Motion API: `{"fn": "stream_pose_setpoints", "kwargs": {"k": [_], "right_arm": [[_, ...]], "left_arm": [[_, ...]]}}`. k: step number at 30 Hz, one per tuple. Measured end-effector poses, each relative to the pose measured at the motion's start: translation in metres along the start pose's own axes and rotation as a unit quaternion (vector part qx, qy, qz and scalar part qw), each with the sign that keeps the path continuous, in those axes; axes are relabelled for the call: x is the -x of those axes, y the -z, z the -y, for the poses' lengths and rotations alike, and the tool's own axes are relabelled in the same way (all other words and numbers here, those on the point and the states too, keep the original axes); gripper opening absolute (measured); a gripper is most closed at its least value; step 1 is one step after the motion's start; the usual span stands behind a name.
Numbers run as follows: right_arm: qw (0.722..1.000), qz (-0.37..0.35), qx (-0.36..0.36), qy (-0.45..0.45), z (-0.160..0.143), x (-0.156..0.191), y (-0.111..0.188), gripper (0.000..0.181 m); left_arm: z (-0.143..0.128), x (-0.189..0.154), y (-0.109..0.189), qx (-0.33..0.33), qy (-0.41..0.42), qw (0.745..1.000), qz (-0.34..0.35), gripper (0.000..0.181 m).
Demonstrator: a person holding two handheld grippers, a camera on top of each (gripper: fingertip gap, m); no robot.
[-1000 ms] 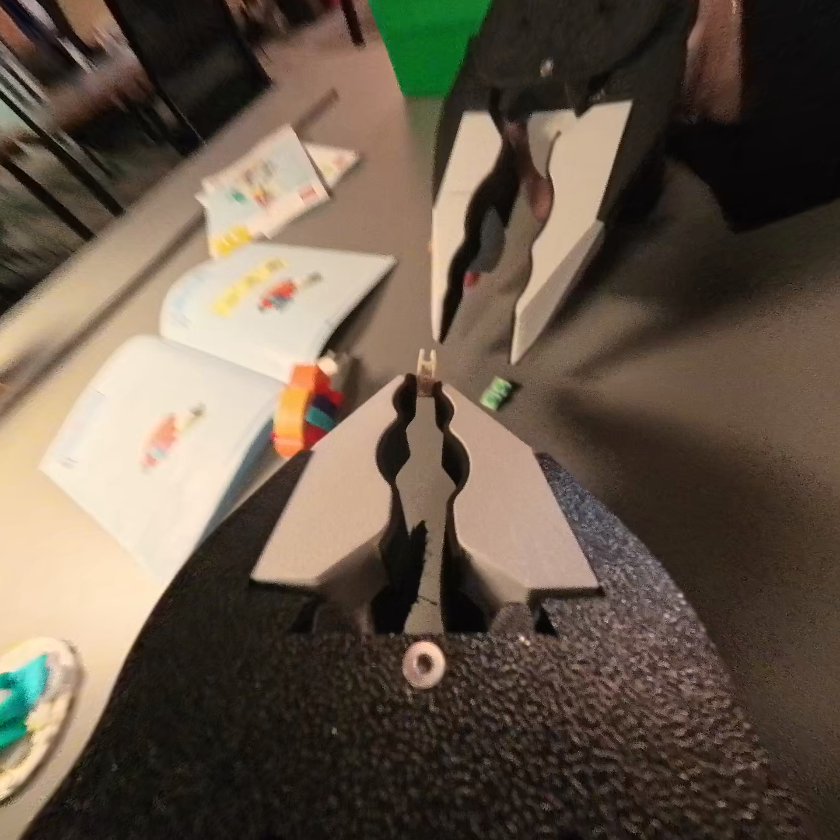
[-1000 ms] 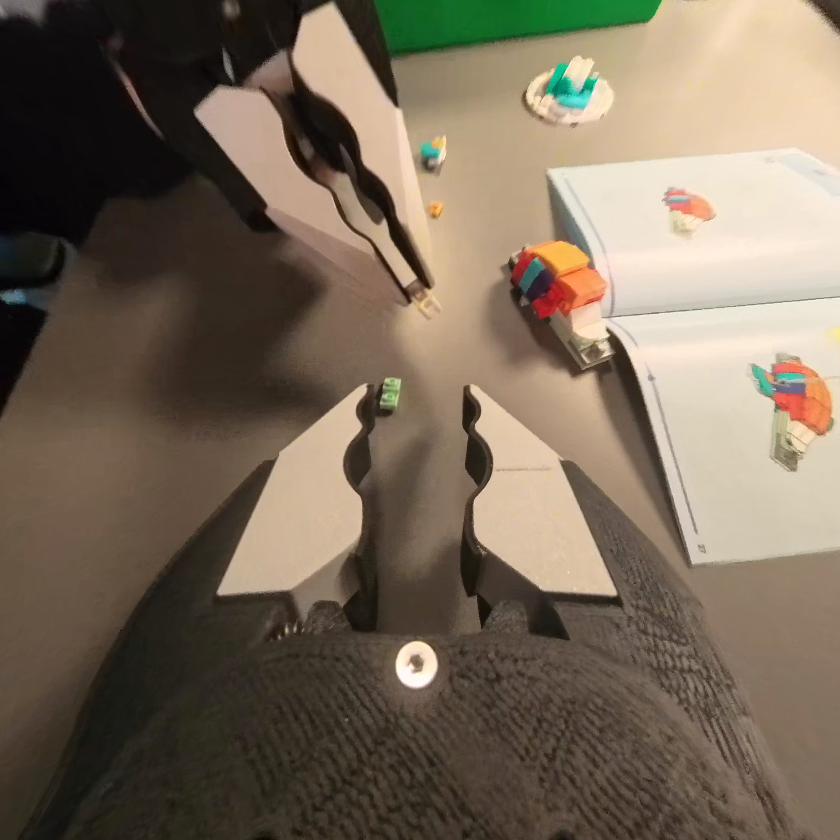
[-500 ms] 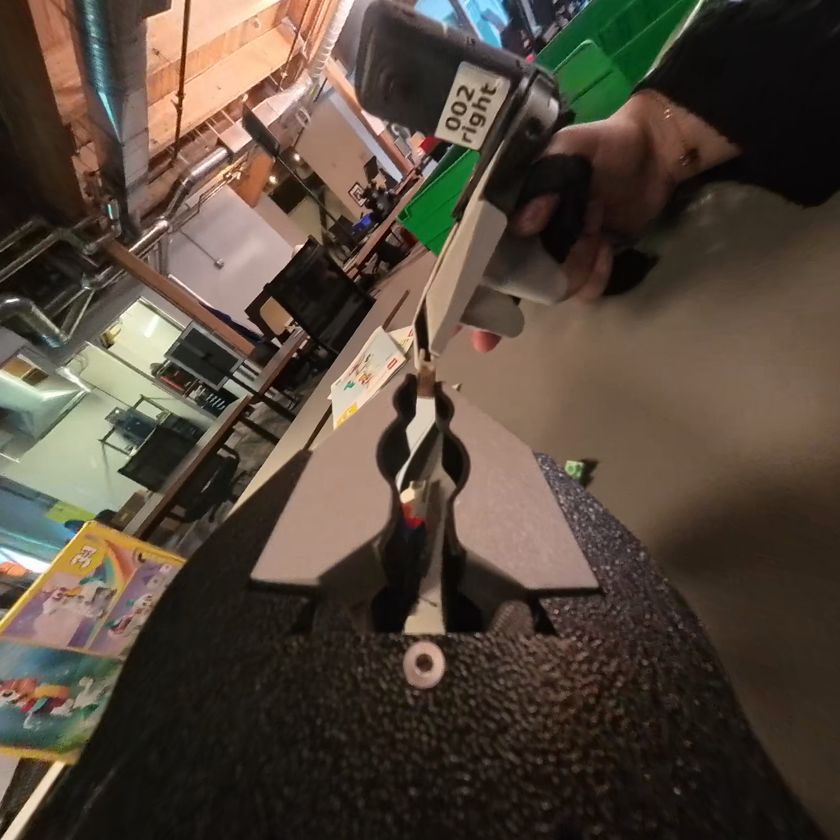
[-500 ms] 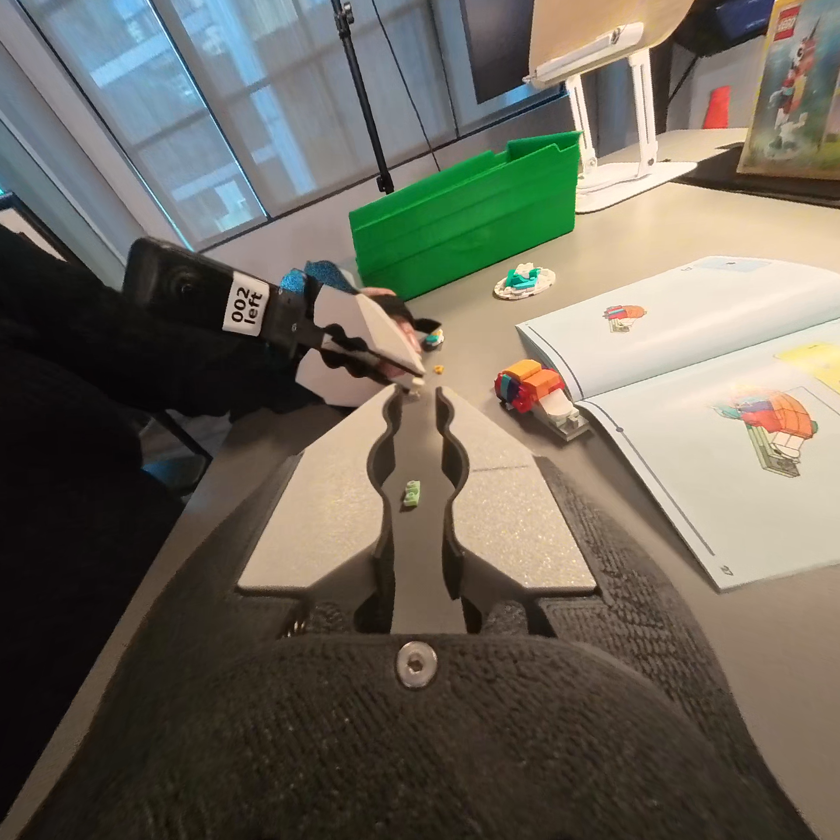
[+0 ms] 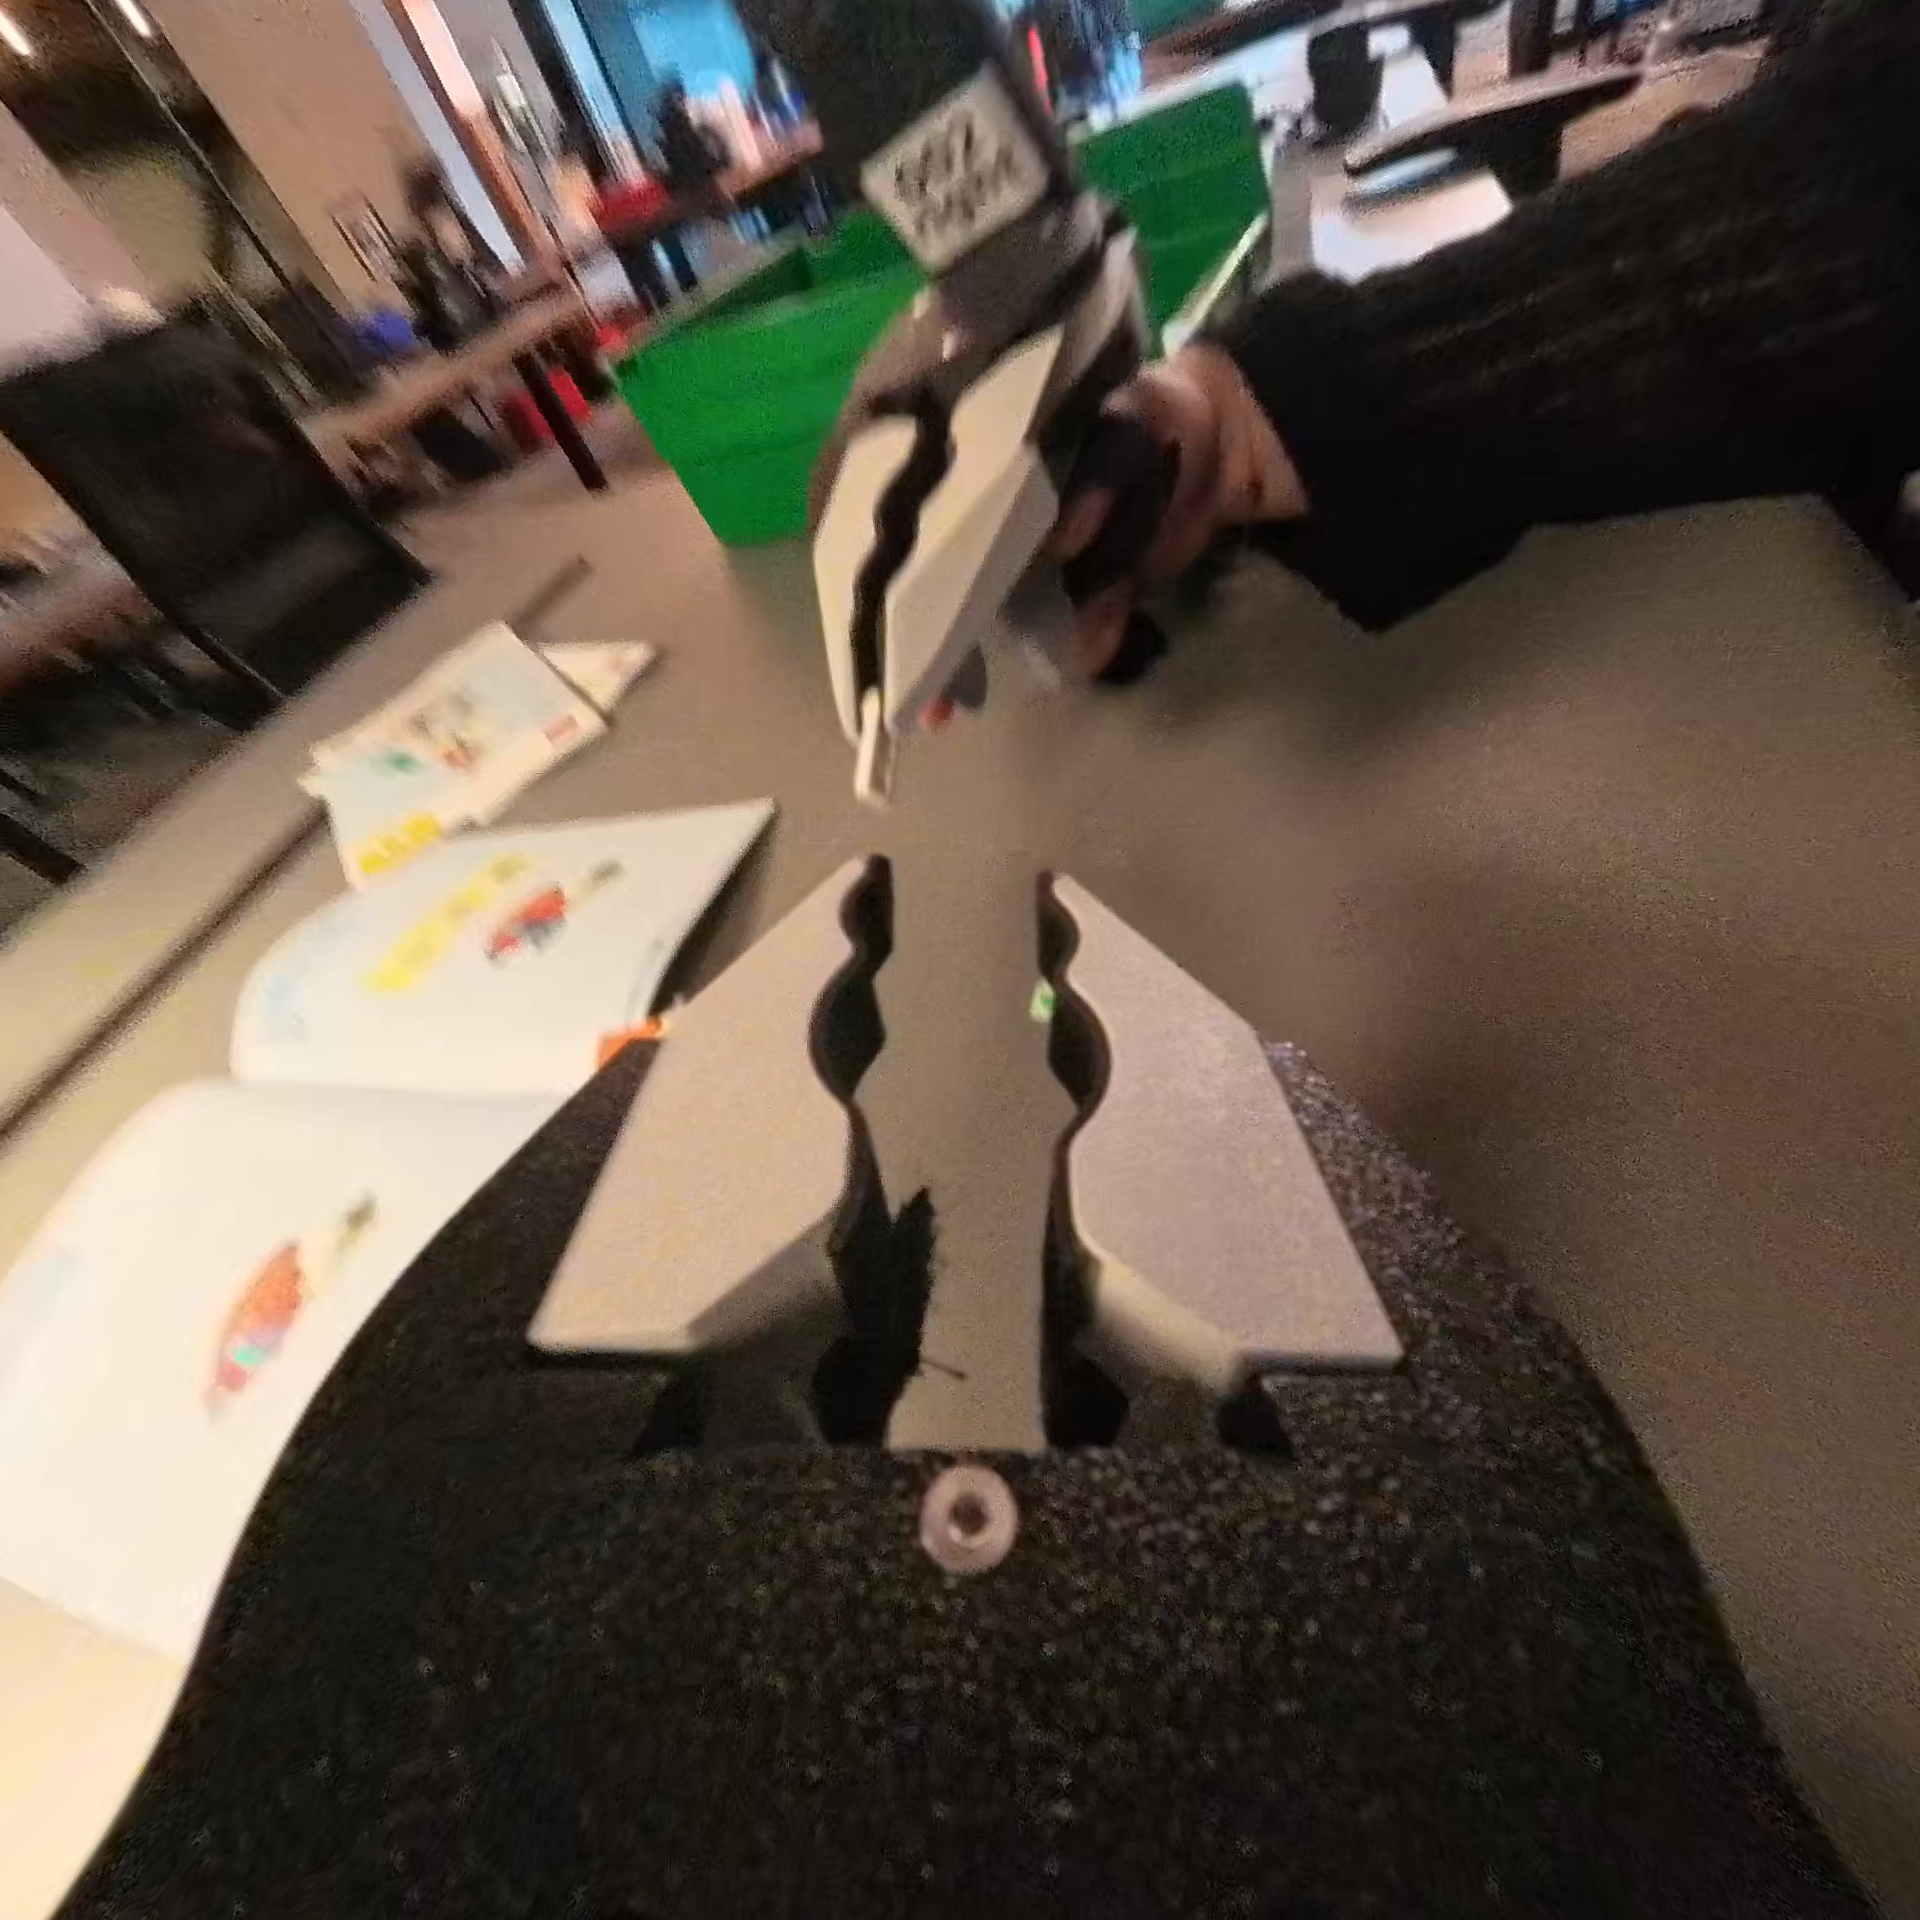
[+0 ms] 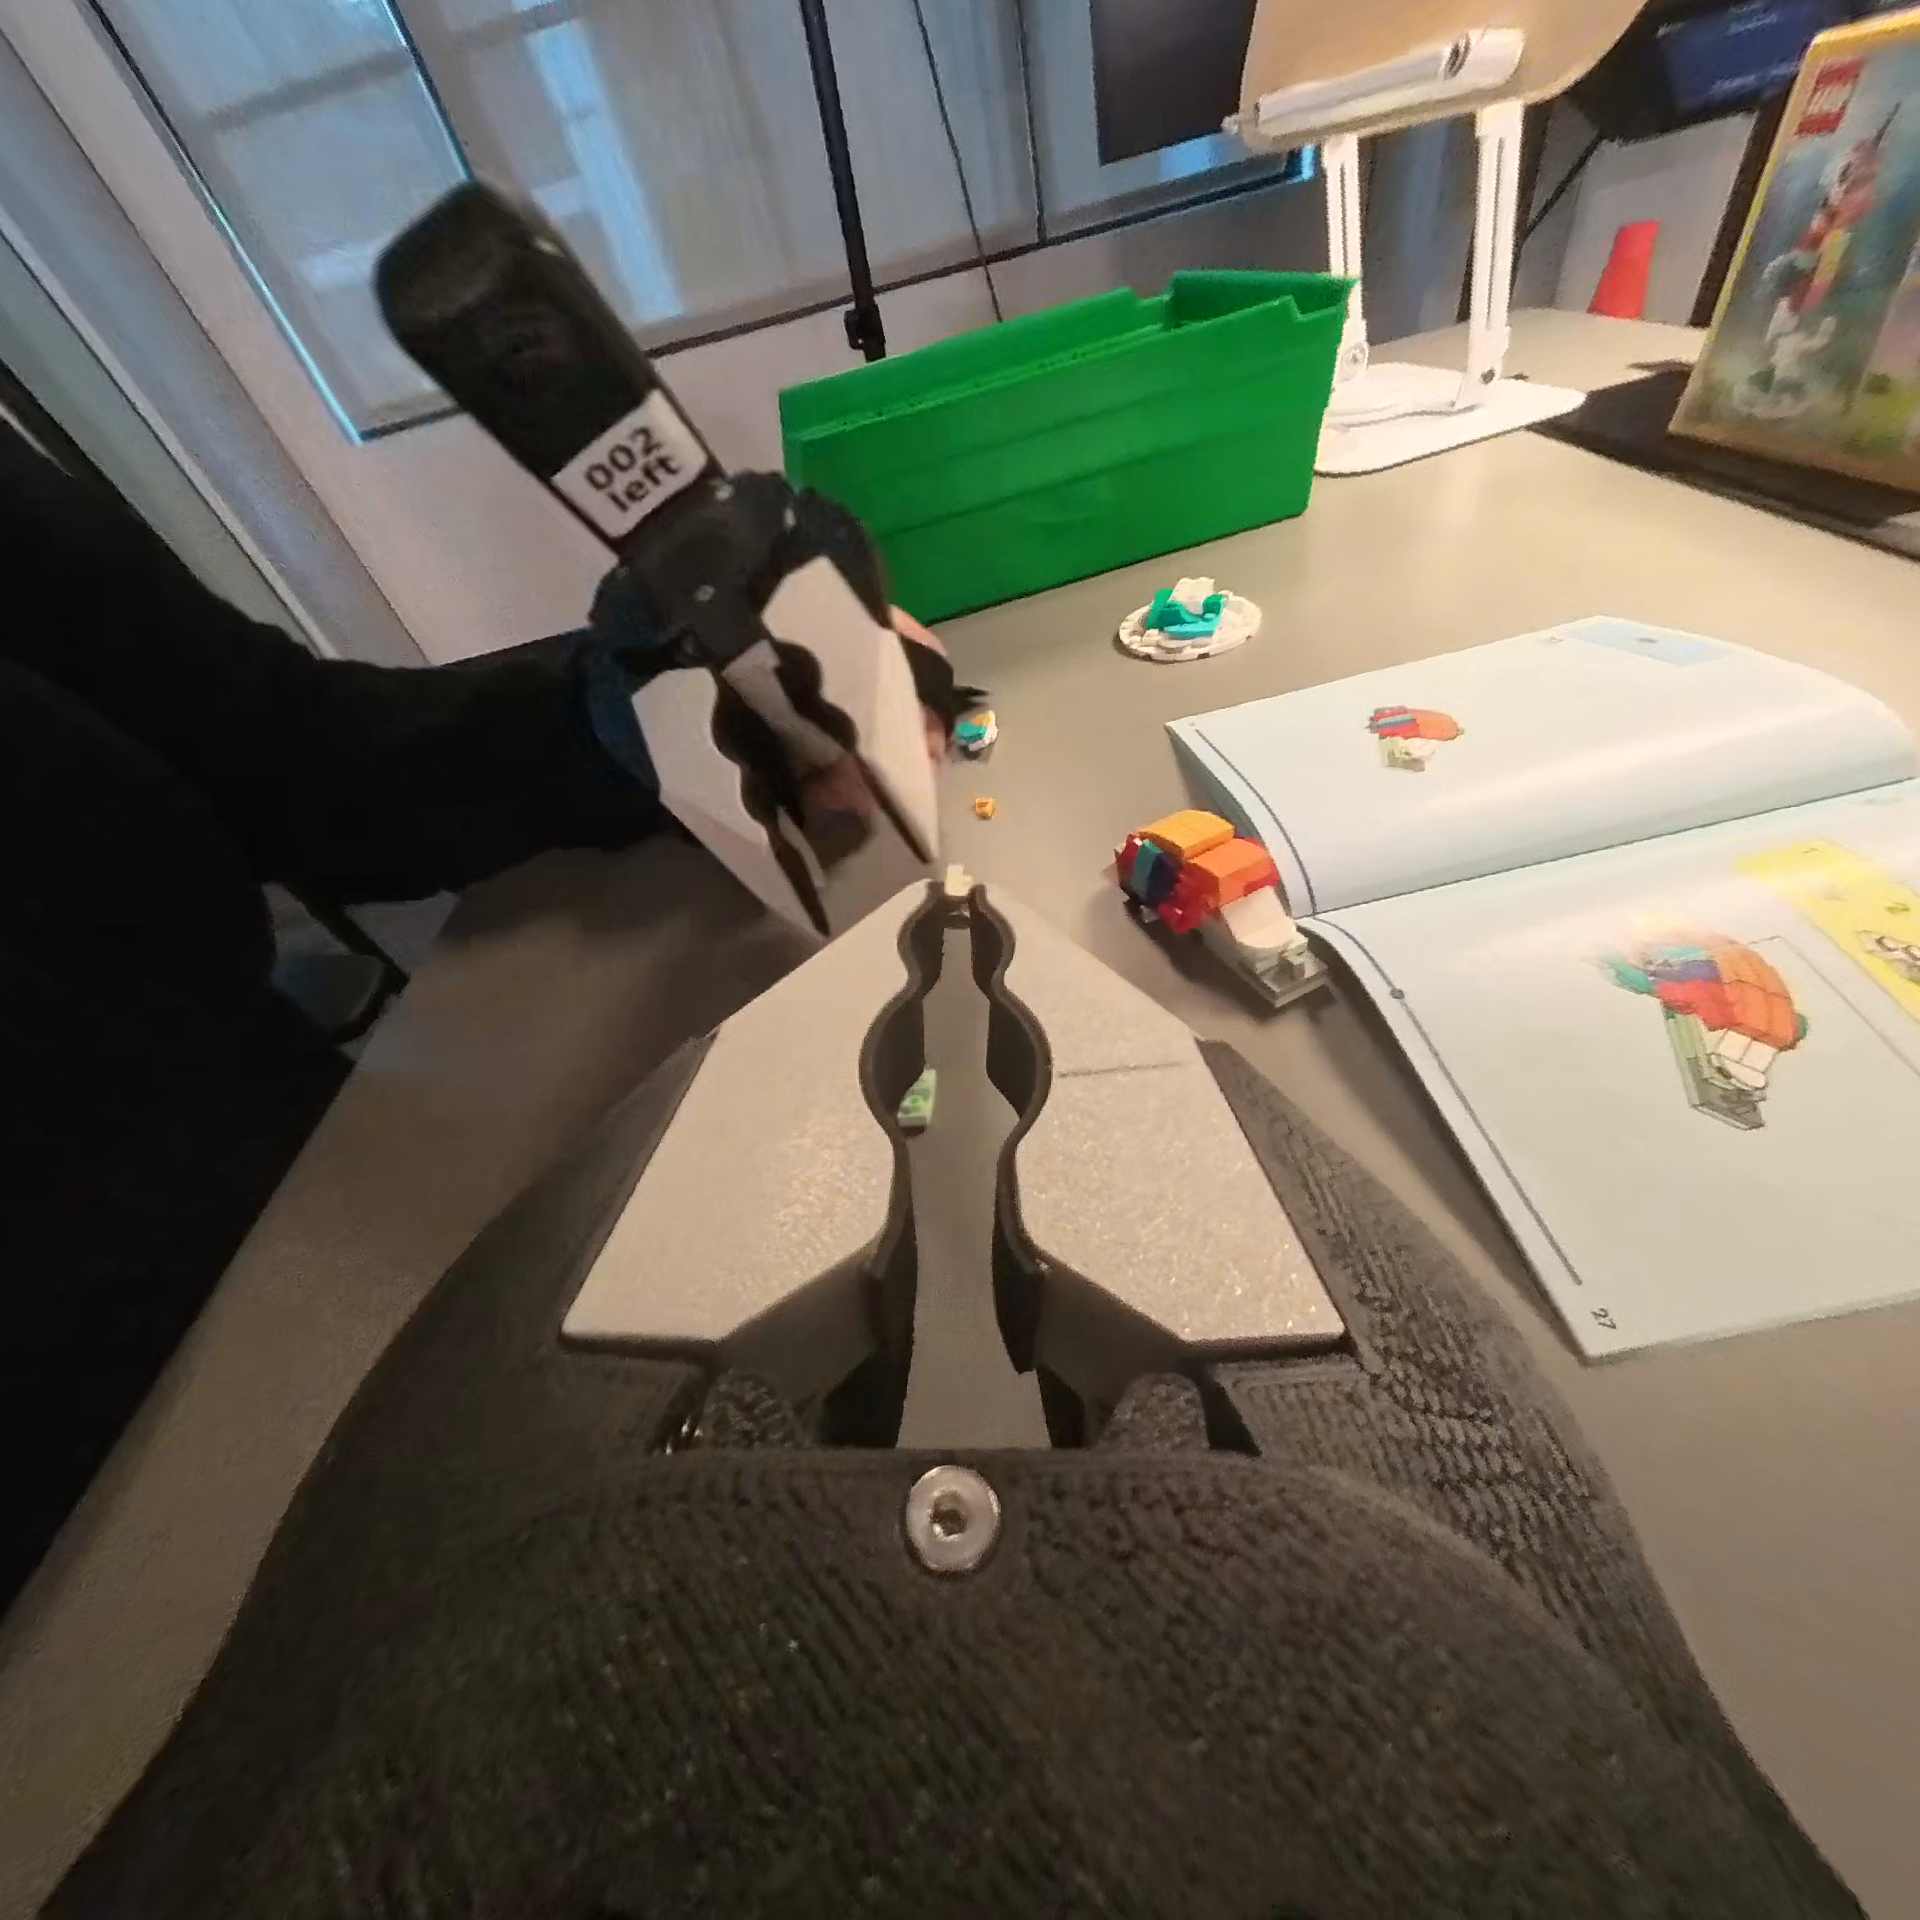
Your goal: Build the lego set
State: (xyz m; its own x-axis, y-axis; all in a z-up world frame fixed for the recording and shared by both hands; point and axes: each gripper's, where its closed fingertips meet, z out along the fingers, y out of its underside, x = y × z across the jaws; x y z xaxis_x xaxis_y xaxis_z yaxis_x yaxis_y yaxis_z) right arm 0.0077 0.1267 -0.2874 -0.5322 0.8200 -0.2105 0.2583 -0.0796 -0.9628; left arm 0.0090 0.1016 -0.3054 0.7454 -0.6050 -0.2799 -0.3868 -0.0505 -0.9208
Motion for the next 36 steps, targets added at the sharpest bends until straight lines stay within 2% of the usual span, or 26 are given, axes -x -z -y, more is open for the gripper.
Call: {"fn": "stream_pose_setpoints", "kwargs": {"k": [2,3,6,8,12,16,21,25,29,36], "right_arm": [[1.000,-0.017,-0.002,0.018,0.001,-0.004,0.002,0.003],[0.999,-0.030,0.001,0.031,0.001,-0.006,0.002,0.003],[0.991,-0.069,0.035,0.108,-0.007,-0.009,0.002,0.003],[0.977,-0.097,0.046,0.183,-0.008,-0.006,0.003,0.003],[0.955,-0.139,0.040,0.259,-0.012,0.005,0.007,0.003],[0.926,-0.176,0.039,0.331,-0.015,0.011,0.011,0.003],[0.867,-0.220,0.072,0.441,-0.021,0.005,0.007,0.003],[0.855,-0.203,0.096,0.467,-0.029,0.010,0.003,0.003],[0.810,-0.205,0.134,0.533,-0.033,0.013,0.003,0.004],[0.766,-0.190,0.168,0.590,-0.045,0.017,-0.005,0.003]], "left_arm": [[-0.012,0.005,0.003,0.029,0.028,0.999,-0.006,0.049],[-0.013,0.003,0.003,0.032,0.040,0.999,-0.019,0.050],[-0.025,-0.004,-0.003,0.078,0.066,0.993,-0.061,0.040],[-0.036,-0.011,-0.007,0.118,0.053,0.988,-0.079,0.033],[-0.047,-0.019,-0.013,0.159,0.060,0.979,-0.113,0.034],[-0.050,-0.025,-0.014,0.172,0.089,0.969,-0.153,0.033],[-0.048,-0.024,-0.021,0.171,0.086,0.966,-0.172,0.027],[-0.048,-0.020,-0.023,0.172,0.089,0.967,-0.168,0.022],[-0.047,-0.020,-0.023,0.166,0.076,0.970,-0.160,0.023],[-0.047,-0.023,-0.023,0.169,0.085,0.967,-0.168,0.015]]}}
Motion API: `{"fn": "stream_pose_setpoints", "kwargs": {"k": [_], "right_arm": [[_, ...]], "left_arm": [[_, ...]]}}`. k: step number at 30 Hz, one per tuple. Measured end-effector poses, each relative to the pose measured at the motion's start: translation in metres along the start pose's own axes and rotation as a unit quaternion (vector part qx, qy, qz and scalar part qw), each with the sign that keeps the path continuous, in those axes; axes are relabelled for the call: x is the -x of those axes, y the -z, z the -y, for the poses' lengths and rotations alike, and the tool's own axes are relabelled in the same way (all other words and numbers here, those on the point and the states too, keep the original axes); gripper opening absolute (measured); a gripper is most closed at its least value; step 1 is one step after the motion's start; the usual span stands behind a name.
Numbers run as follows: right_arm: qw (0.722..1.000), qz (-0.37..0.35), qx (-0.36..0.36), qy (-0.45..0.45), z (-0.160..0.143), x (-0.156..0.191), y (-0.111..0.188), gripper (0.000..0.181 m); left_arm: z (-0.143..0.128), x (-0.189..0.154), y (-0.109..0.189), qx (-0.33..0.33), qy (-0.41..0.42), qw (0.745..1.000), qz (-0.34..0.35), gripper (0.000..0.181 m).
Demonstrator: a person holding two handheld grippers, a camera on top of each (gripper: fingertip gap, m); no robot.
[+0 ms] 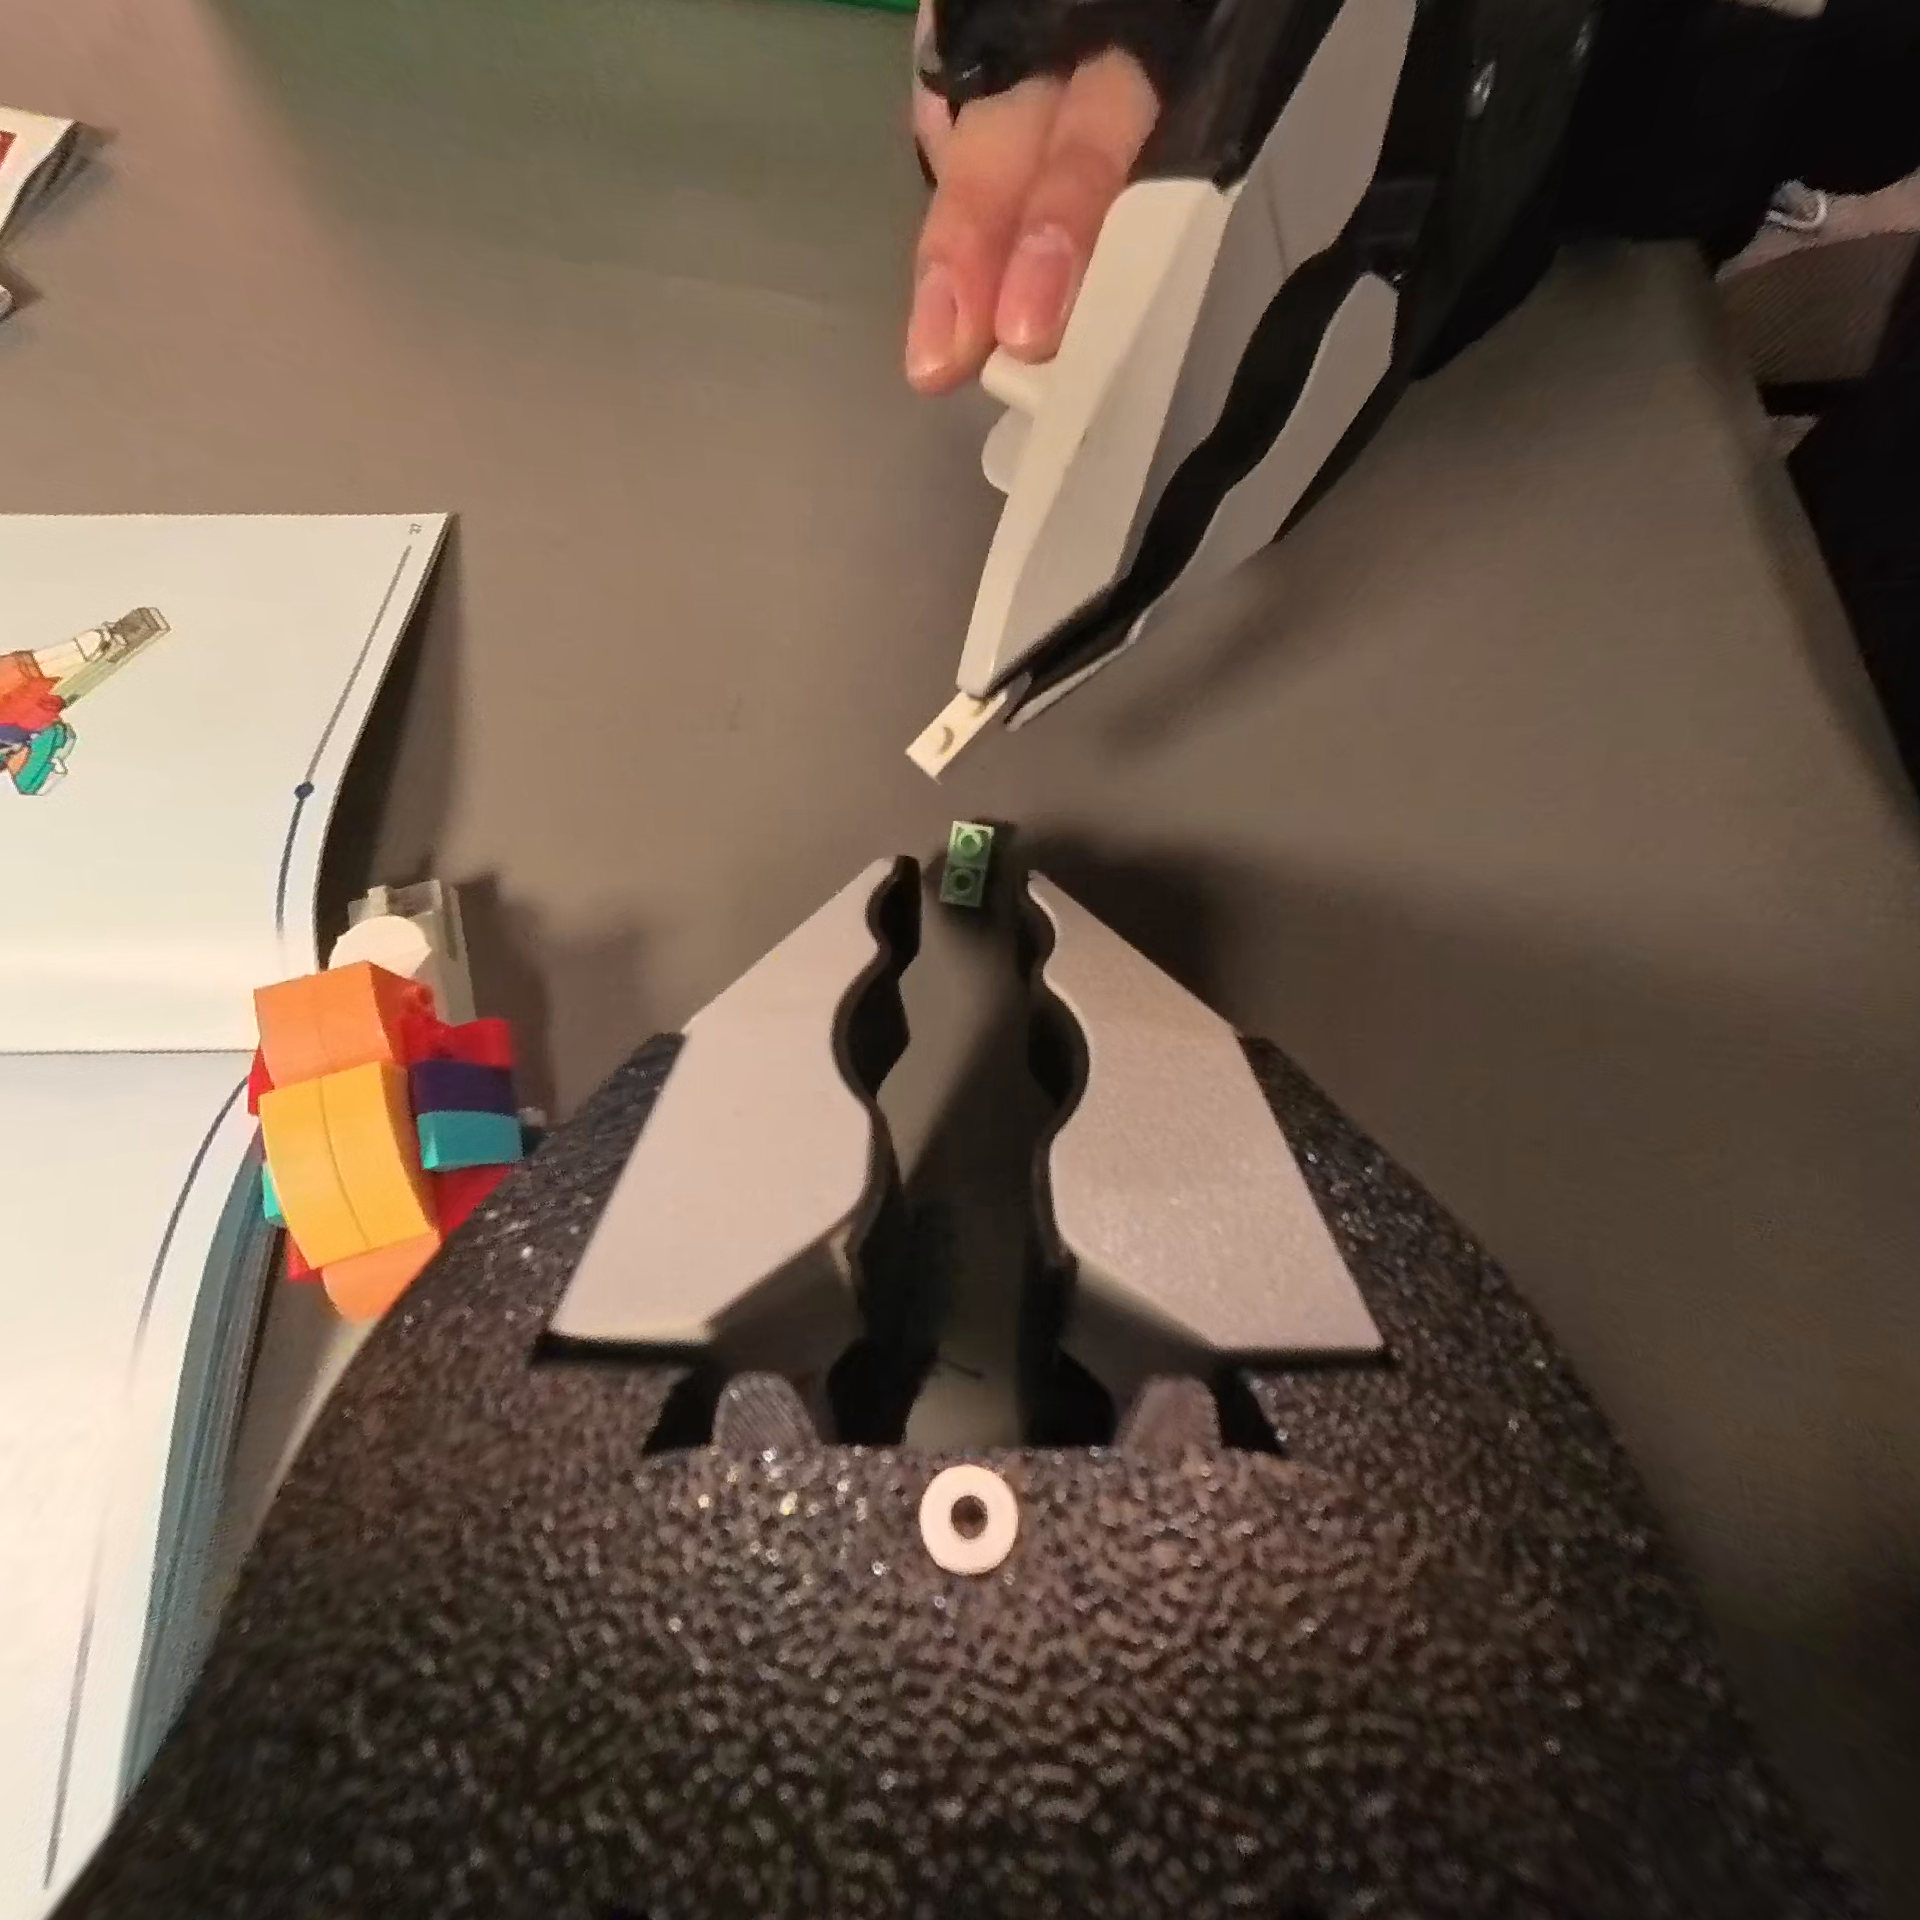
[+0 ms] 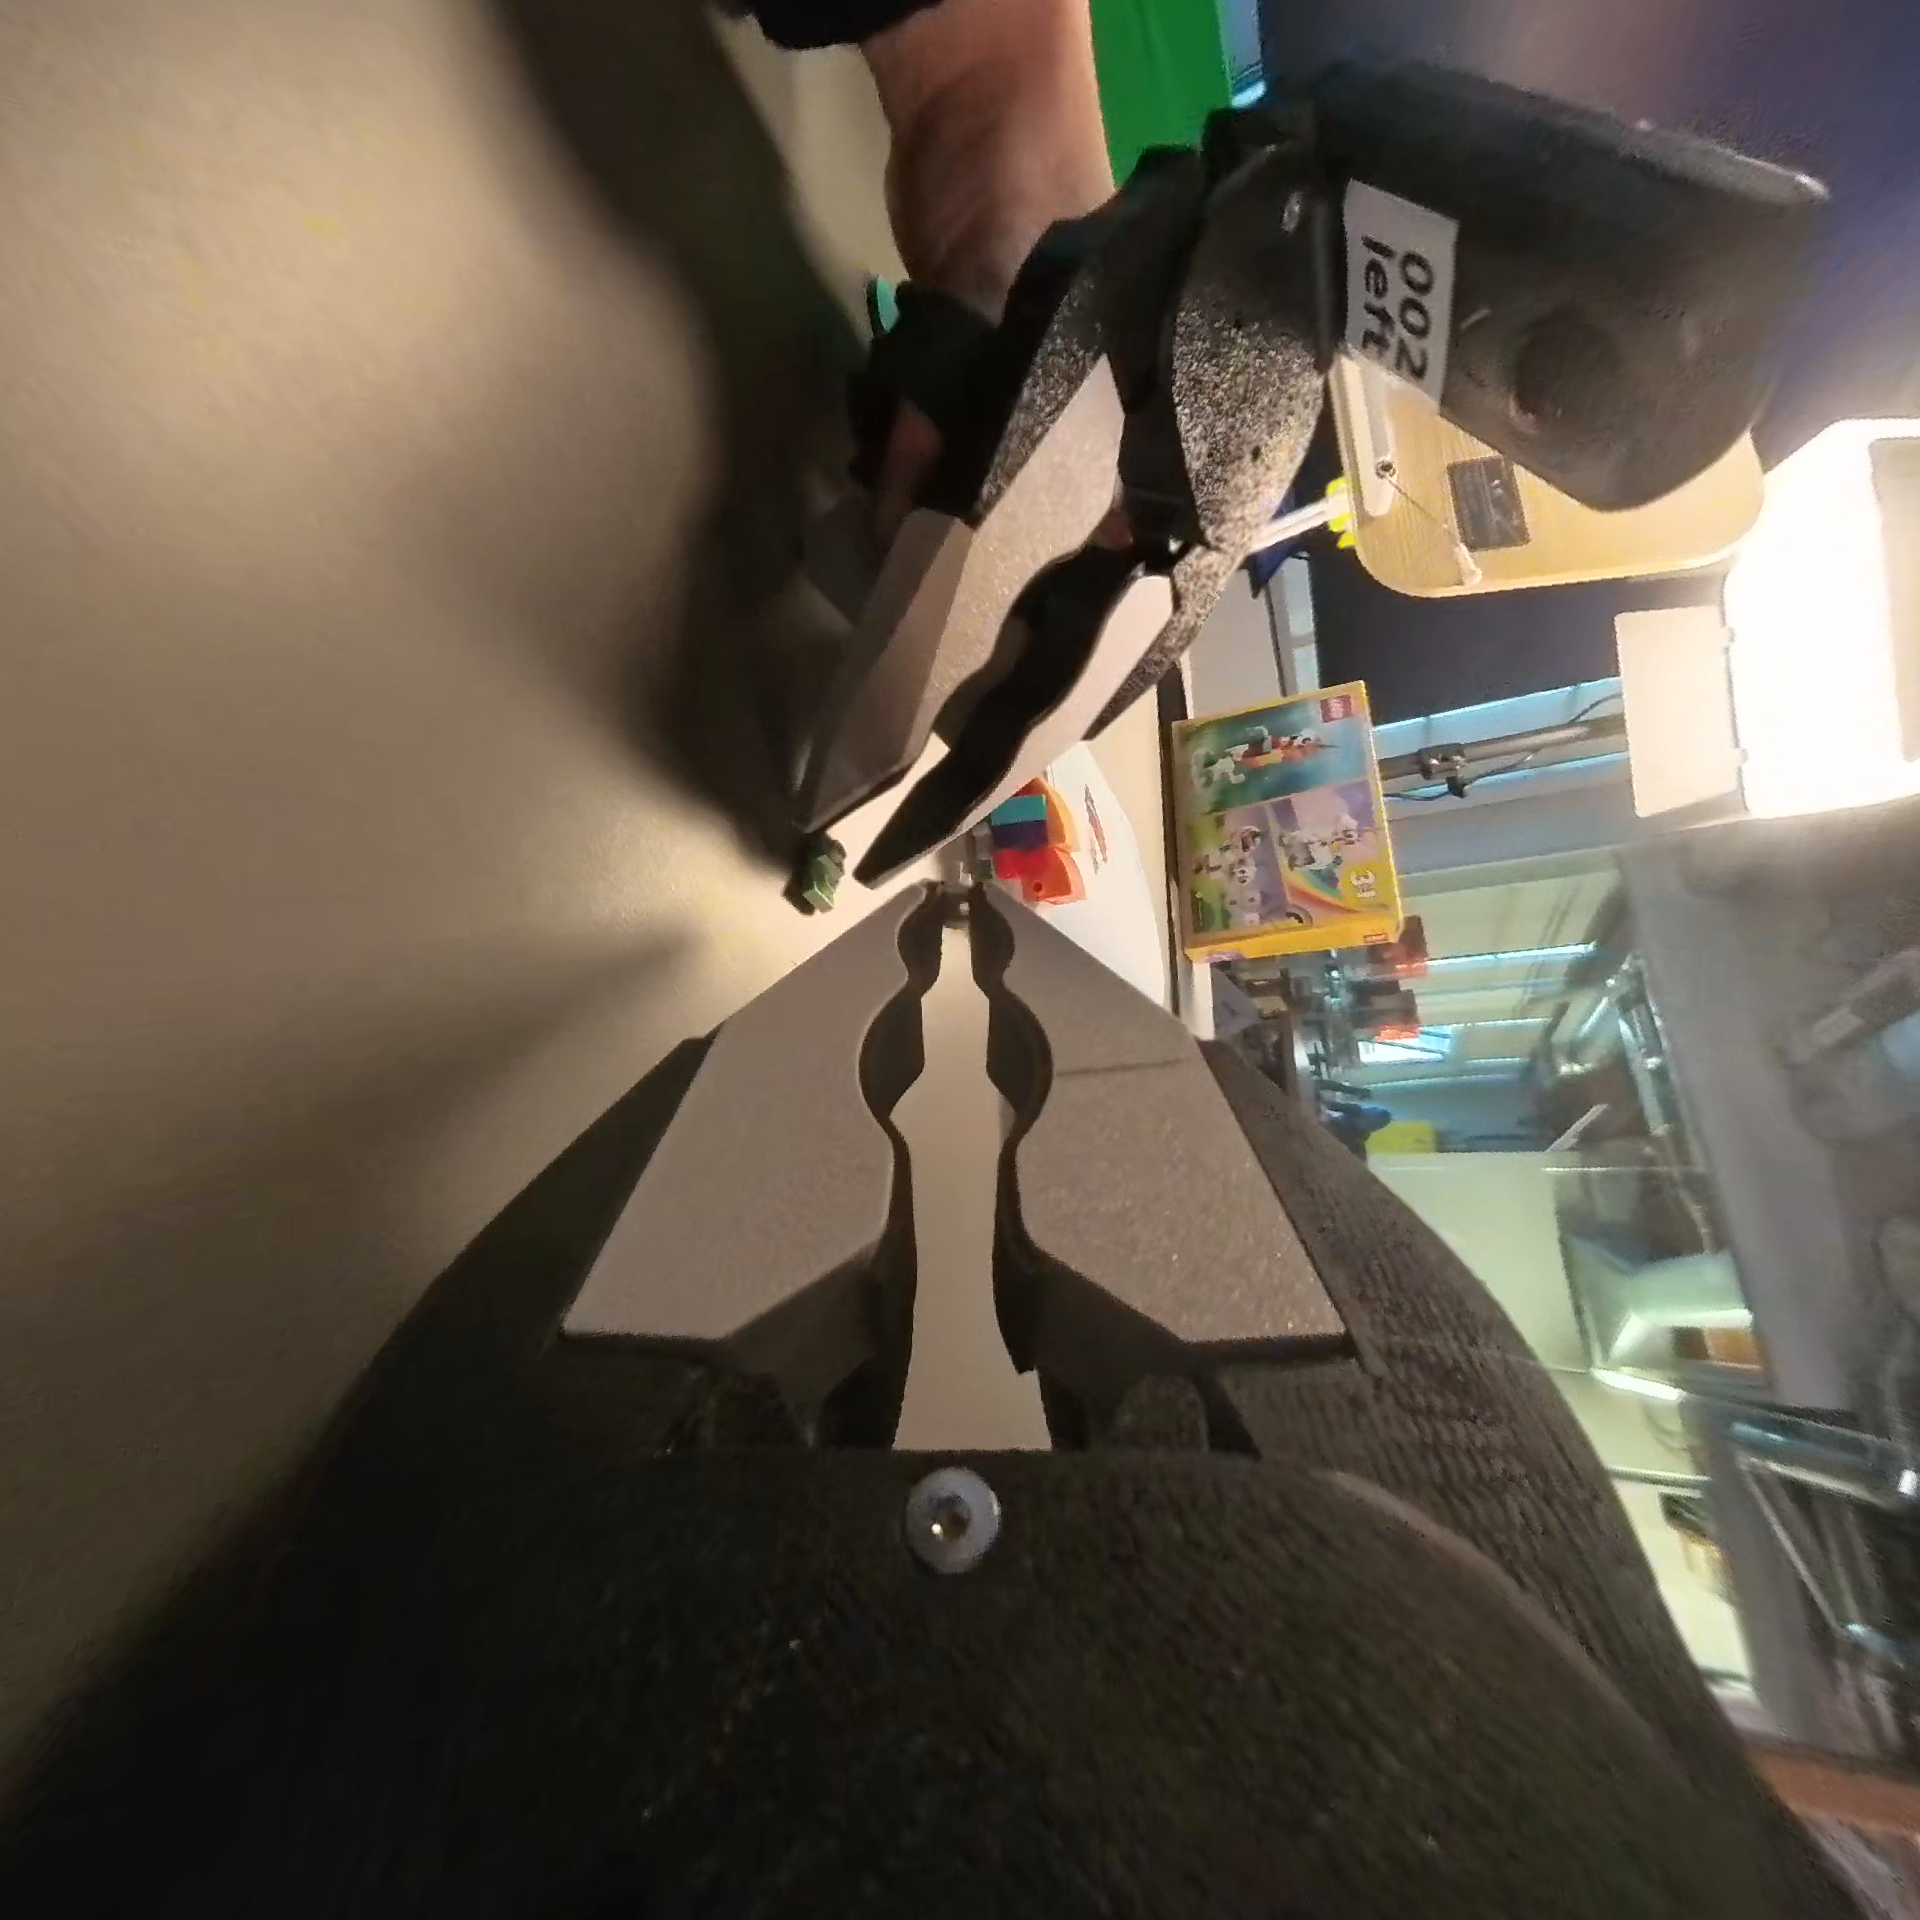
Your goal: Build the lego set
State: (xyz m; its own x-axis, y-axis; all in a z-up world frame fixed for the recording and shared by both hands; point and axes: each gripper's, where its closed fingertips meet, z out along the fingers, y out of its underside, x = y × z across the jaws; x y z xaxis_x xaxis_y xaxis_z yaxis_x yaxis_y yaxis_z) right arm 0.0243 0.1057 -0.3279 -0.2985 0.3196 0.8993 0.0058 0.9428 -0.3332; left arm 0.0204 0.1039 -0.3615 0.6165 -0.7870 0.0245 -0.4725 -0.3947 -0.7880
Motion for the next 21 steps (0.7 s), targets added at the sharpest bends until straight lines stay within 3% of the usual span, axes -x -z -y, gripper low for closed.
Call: {"fn": "stream_pose_setpoints", "kwargs": {"k": [21], "right_arm": [[0.999,-0.035,0.000,-0.037,-0.006,-0.012,-0.001,0.003]], "left_arm": [[0.000,0.004,-0.001,0.002,0.028,1.000,0.014,0.008]]}}
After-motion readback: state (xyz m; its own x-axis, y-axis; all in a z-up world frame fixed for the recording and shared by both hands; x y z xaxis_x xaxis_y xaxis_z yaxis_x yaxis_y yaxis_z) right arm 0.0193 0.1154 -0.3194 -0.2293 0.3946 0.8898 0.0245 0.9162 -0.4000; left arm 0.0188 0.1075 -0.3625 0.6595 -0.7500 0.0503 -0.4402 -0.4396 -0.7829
